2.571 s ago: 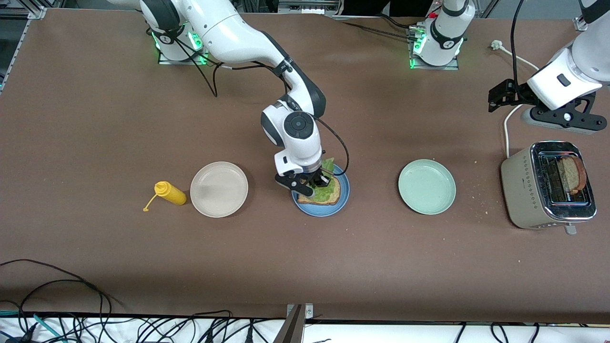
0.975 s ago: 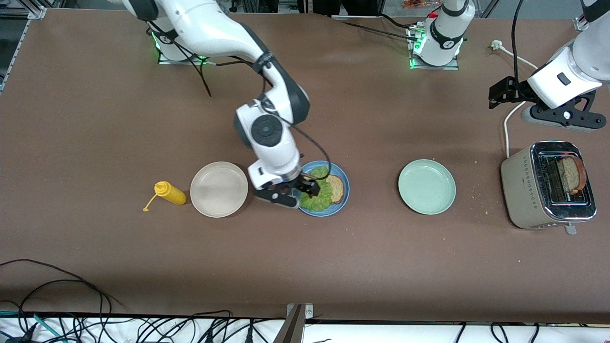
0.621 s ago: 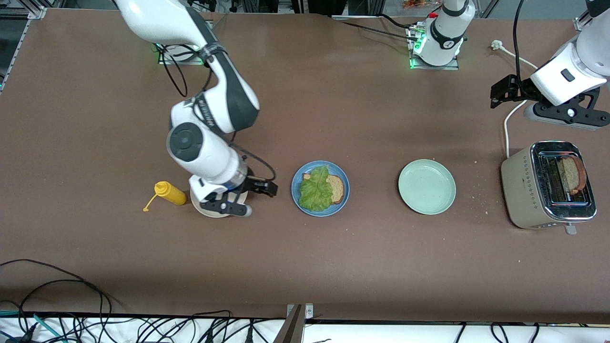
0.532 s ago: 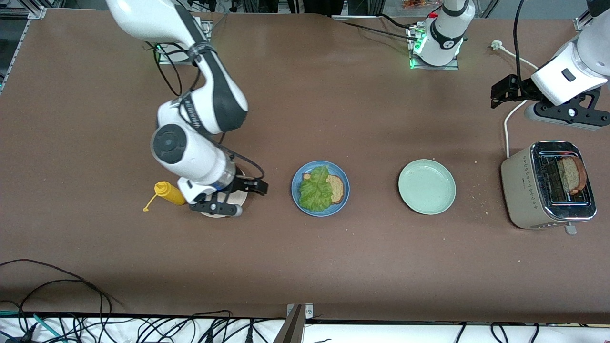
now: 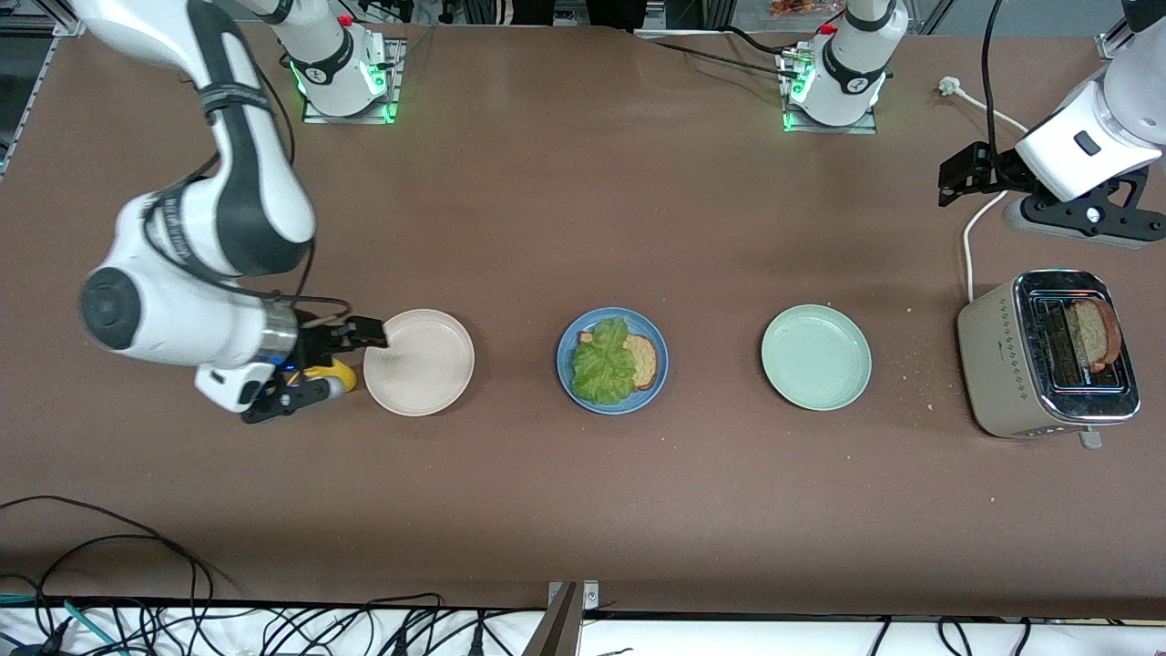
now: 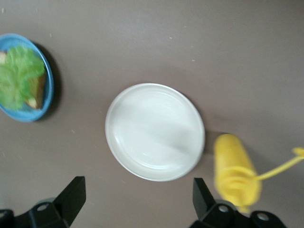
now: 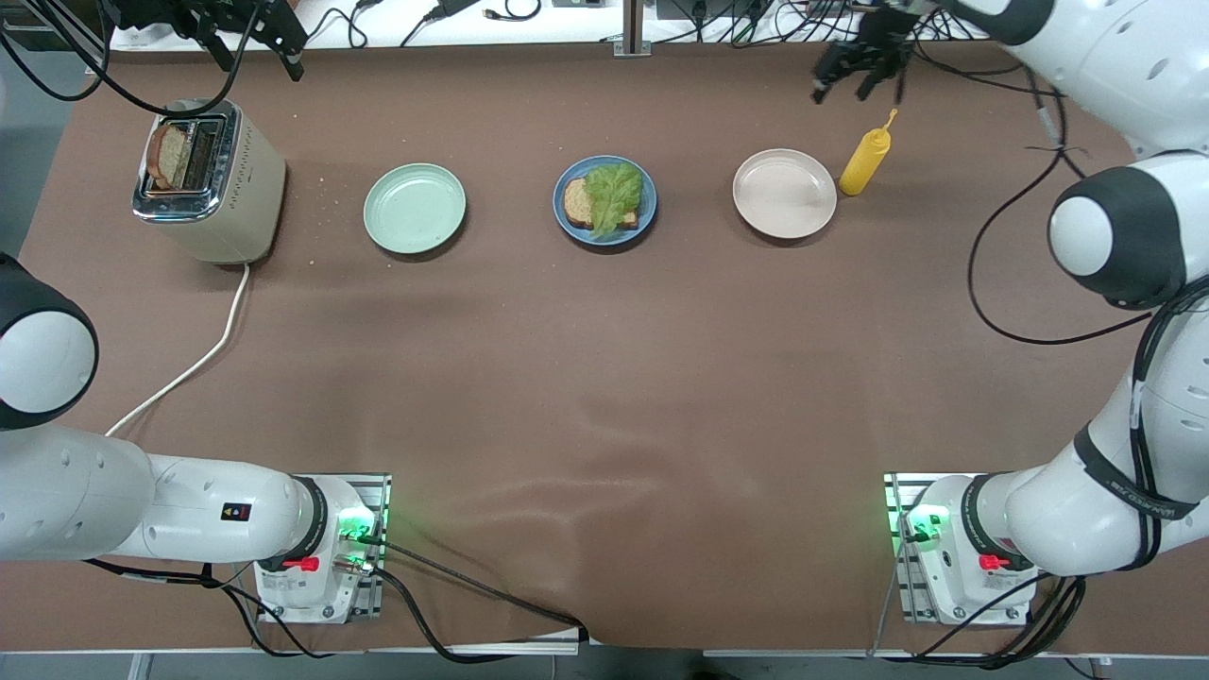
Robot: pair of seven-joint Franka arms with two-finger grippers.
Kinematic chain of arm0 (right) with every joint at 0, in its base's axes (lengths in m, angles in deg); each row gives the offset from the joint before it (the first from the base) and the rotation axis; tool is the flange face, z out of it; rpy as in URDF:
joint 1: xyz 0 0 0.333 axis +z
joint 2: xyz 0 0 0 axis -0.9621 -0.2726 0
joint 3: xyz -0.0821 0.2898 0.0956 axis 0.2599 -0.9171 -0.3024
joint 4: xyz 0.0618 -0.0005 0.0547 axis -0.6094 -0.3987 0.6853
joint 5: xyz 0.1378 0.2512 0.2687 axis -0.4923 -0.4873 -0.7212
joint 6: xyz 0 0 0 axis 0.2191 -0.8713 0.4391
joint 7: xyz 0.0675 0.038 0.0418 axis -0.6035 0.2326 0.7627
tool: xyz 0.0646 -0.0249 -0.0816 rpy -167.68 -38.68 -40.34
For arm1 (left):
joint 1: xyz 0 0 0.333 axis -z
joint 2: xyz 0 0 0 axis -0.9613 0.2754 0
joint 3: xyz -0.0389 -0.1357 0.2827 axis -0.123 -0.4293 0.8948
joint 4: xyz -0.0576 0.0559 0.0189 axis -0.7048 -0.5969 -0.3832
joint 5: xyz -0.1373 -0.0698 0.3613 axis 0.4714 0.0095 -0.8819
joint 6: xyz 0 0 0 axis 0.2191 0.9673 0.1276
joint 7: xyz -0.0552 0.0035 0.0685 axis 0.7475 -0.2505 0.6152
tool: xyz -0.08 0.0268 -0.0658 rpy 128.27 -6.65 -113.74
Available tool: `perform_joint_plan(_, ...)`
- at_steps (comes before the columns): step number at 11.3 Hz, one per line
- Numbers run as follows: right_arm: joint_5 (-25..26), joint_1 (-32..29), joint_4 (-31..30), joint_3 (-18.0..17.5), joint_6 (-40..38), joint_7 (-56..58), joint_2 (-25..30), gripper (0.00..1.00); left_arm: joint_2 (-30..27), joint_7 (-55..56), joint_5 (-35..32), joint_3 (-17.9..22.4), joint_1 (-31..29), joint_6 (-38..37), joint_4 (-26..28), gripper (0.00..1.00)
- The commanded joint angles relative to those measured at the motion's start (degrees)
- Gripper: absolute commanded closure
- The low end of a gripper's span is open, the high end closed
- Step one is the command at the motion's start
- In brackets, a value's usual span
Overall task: Make sandwich in blue plate with both arms
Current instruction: 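Raise the right gripper away from the blue plate toward the bottle, then grasp the yellow squeeze bottle with the right gripper and lift it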
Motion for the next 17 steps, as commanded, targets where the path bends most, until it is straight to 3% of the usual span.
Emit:
perform_joint_plan(1, -0.6, -7.1, -2.4, -1.6, -1.7, 19.9, 1.8, 0.0, -0.2, 0.2, 0.6, -0.2, -0.4, -1.1, -0.9, 0.0)
perform_joint_plan(8, -2.3, -16.1, -2.4, -1.9, -5.3, 53.9, 1.1, 0.0, -0.2, 0.2, 0.6, -0.1, -0.4, -1.1, -0.9, 0.0)
perform_joint_plan(14, -20.0, -23.3, -2.0, -1.9, -6.0, 86.4, -9.1, 0.0, -0.2, 0.2, 0.6, -0.1, -0.4, -1.2, -0.9, 0.0)
perform_joint_plan(17, -23.7, -24.1, -1.7, -1.9, -5.1, 92.7, -12.8, 0.0, -0.2, 0.2, 0.6, -0.4, -0.3, -1.2, -0.9, 0.0)
